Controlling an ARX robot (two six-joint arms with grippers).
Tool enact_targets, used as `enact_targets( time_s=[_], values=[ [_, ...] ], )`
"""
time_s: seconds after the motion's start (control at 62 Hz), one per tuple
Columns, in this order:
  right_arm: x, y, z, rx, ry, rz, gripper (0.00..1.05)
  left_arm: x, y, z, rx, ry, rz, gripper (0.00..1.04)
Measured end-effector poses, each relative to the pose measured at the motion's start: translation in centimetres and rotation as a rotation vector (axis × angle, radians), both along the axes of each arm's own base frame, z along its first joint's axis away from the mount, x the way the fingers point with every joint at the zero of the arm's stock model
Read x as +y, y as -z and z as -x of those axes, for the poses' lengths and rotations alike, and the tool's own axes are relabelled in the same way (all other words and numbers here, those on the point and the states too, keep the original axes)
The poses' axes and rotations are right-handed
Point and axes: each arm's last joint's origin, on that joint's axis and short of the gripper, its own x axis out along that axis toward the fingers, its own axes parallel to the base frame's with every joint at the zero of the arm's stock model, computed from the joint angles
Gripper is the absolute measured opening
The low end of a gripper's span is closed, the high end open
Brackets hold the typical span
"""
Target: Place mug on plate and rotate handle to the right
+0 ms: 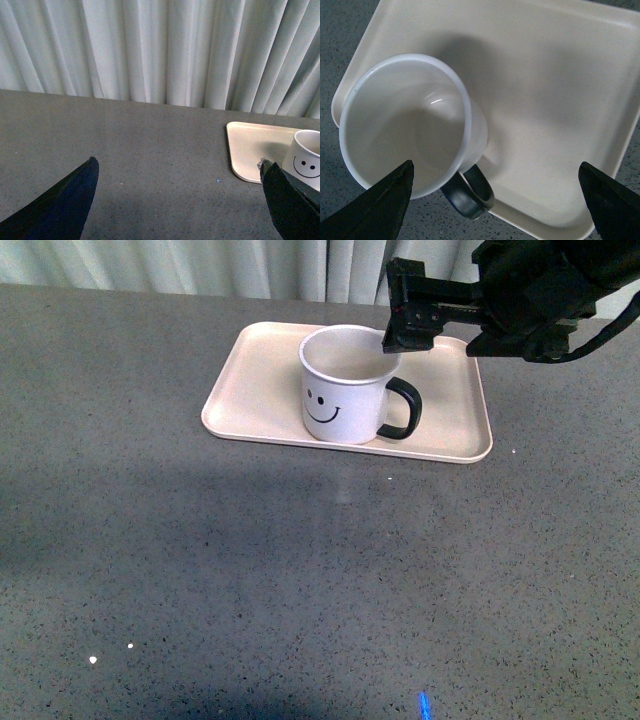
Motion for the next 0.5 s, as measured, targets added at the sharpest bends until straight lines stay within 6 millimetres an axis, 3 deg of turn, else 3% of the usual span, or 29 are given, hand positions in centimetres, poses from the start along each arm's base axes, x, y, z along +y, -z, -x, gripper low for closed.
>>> enact_targets(
  time_s=[0.274,0.5],
  values=[
    [1.1,1.3,-2.4,0.061,-0.001,-0.001,0.94,0.0,0.0,0.0,0.000,0.000,0.000,0.95],
    [1.9,1.6,-3.7,0.094,-0.012,0.003,0.60,0.0,0.0,0.0,0.000,0.000,0.000,0.95]
  ],
)
